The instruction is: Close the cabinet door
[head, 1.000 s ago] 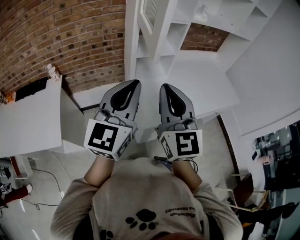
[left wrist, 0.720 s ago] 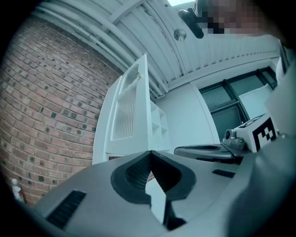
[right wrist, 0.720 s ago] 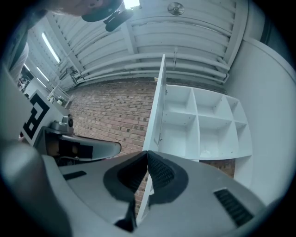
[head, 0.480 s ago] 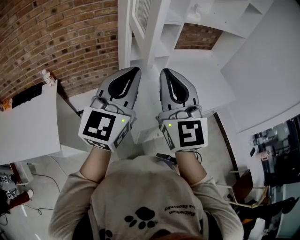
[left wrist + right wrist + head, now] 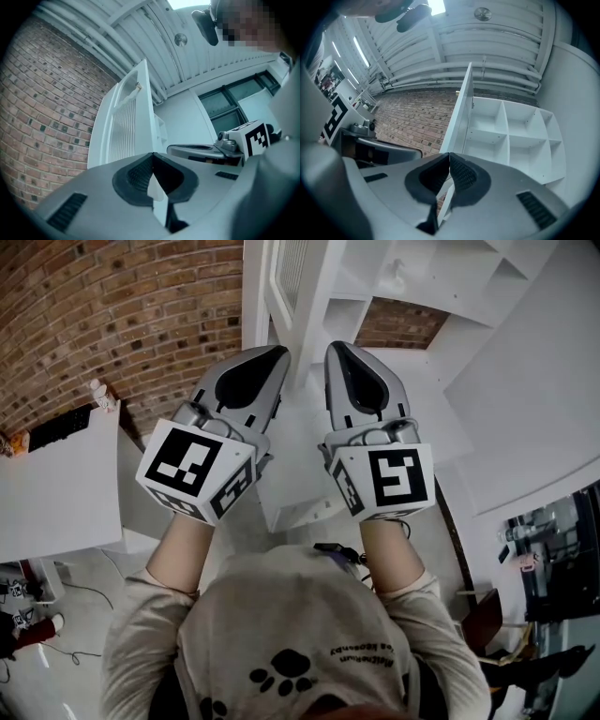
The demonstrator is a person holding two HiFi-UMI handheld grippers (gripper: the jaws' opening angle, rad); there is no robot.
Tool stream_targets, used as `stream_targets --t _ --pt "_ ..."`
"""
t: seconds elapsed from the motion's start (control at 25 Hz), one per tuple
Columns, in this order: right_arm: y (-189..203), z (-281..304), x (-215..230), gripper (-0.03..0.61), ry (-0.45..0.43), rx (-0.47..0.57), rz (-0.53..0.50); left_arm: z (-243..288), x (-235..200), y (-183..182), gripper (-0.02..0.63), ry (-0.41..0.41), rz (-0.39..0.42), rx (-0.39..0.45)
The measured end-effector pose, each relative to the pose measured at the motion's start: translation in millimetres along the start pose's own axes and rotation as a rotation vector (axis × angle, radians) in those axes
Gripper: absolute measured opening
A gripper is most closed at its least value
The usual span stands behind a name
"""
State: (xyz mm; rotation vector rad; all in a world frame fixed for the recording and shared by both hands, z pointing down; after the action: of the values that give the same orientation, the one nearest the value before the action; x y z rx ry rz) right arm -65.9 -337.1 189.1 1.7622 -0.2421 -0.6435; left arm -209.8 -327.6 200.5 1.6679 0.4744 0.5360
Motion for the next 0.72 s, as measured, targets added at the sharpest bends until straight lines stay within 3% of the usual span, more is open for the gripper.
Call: stream_targets --t 0.24,0.44,0.48,0.56,0.72 --pt "-30.2 10.5 11.4 0.011 -0.030 0.035 -0.013 8.8 -7.0 -17.3 0.009 0.023 0.009 0.016" --pt "-42.5 20.6 22.0 0.016 -0.115 0.044 0.126 14.4 -9.9 -32.8 0.009 0.037 0.033 0.034" --pt "-43.3 22.6 23.7 0.032 -0.138 0.039 0.159 15.1 -10.5 -35.3 0.009 0.039 0.039 0.035" --pt "-44.8 26.4 26.2 0.127 -0.165 0.033 0.198 16.3 -12.3 -39.6 0.009 0.043 0.046 0.036" --pt "-51.9 32.1 27.8 0.135 -0.163 0.027 0.187 20.4 -15.6 -45.1 0.009 0.066 0.046 0.026"
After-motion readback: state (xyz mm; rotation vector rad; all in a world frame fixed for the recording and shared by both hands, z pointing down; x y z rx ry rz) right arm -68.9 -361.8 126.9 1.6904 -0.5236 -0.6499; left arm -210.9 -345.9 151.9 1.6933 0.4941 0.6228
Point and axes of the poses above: the fingertips, and each gripper's own axes: z forward along the fingers, x to its right, y out of its underside, the point moved 8 cm from there along -z, backward along the fingers, and after that the axes turned 7 degrees about -x, right-handed, at the moved point
